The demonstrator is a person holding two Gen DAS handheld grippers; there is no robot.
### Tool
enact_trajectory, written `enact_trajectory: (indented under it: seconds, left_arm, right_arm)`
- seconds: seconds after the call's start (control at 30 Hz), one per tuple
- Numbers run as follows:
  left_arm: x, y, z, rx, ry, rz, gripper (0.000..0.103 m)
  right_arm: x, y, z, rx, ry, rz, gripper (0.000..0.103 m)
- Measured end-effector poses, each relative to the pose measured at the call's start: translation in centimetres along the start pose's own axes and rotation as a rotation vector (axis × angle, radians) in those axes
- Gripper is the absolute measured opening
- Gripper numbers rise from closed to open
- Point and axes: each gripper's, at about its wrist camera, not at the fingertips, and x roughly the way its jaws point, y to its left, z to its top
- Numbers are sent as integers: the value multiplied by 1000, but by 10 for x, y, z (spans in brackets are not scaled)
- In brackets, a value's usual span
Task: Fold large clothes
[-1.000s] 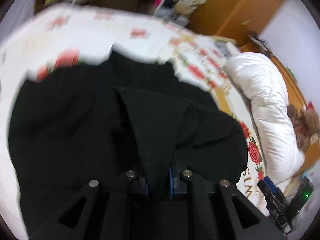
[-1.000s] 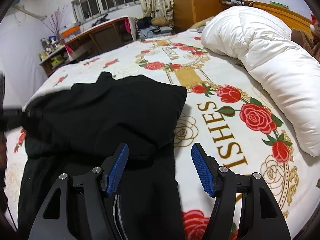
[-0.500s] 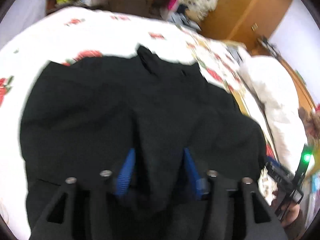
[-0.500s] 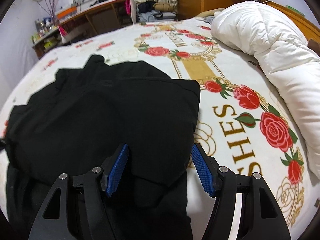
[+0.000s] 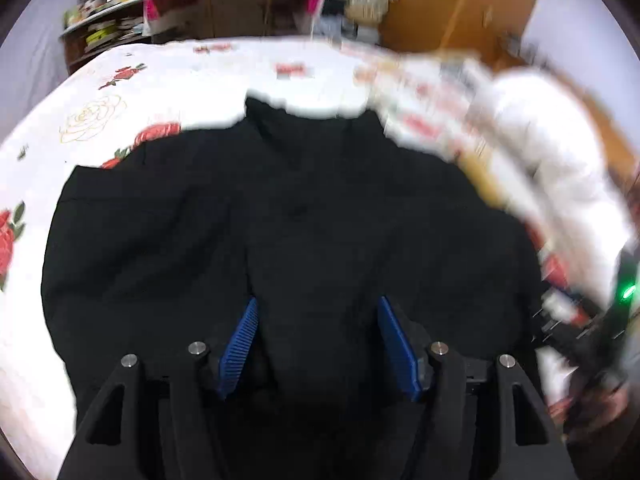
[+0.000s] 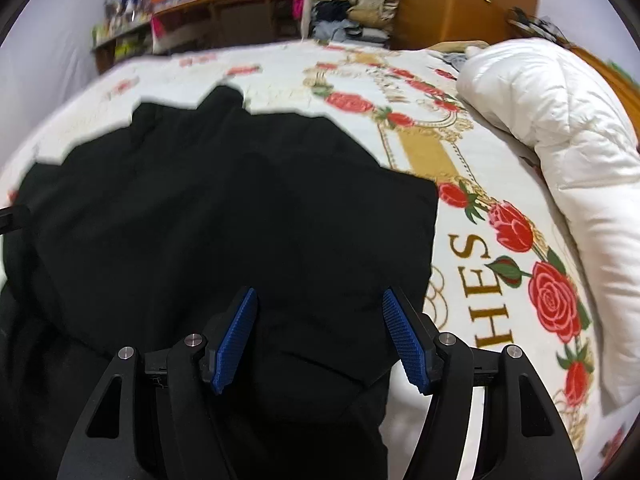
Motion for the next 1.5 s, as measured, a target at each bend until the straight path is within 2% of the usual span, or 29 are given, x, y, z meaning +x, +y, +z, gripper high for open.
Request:
enact_trajectory:
  seconds: [0.03, 0.1, 0.2, 0.27, 0.33, 0.43, 0.57, 0.7, 0.93, 1.0, 1.1, 1.17, 1.27, 1.33, 1.5]
  left_arm:
    - [9, -2, -3, 23, 16, 26, 65]
    - [19, -4, -7, 70, 22, 74, 73]
    - [14, 1, -6, 34, 1, 101, 74]
    - [11, 4, -4, 30, 15, 120, 74]
    - [-1, 9, -6, 27, 11, 86, 74]
    - [-30, 13, -18, 41, -38, 13, 74]
    - [-77, 28, -47, 50, -102, -19, 74]
    - [-116, 50, -88, 12, -147, -19, 83]
    - [-150, 77, -160, -12, -103, 48, 84]
    - [-154, 85, -177, -31, -67, 59, 84]
    - [-157, 95, -206, -39, -23, 64, 84]
    - [-157, 98, -223, -27, 4, 84, 84]
    - [-150, 105, -239, -44, 69, 108, 84]
    - [-150, 112, -248, -90, 80, 113, 84]
    - [-147, 121, -267, -103, 117, 138, 84]
  right_arm:
    - [5, 2, -1, -20, 19, -19, 66]
    - [13, 3, -2, -41, 55, -29, 70]
    - [4, -6, -1, -15, 59, -20, 70]
    - [-13, -15, -2, 5, 25, -16, 70]
    - [-39, -24, -7, 33, -20, 3, 70]
    - [-73, -32, -21, 55, -72, 26, 70]
    - [-117, -39, -55, 96, -112, 73, 71]
    - [-149, -35, -93, 80, -114, 75, 76]
    - [-186, -32, -148, 147, -76, 107, 77]
    - [-197, -29, -160, 152, -73, 103, 77]
    - [-205, -28, -178, 159, -38, 149, 77]
    - [-206, -27, -191, 154, -14, 134, 77]
    - [-201, -28, -209, 148, 40, 143, 77]
    - [-198, -28, -218, 138, 69, 144, 77]
    - [-190, -32, -234, 133, 122, 181, 77]
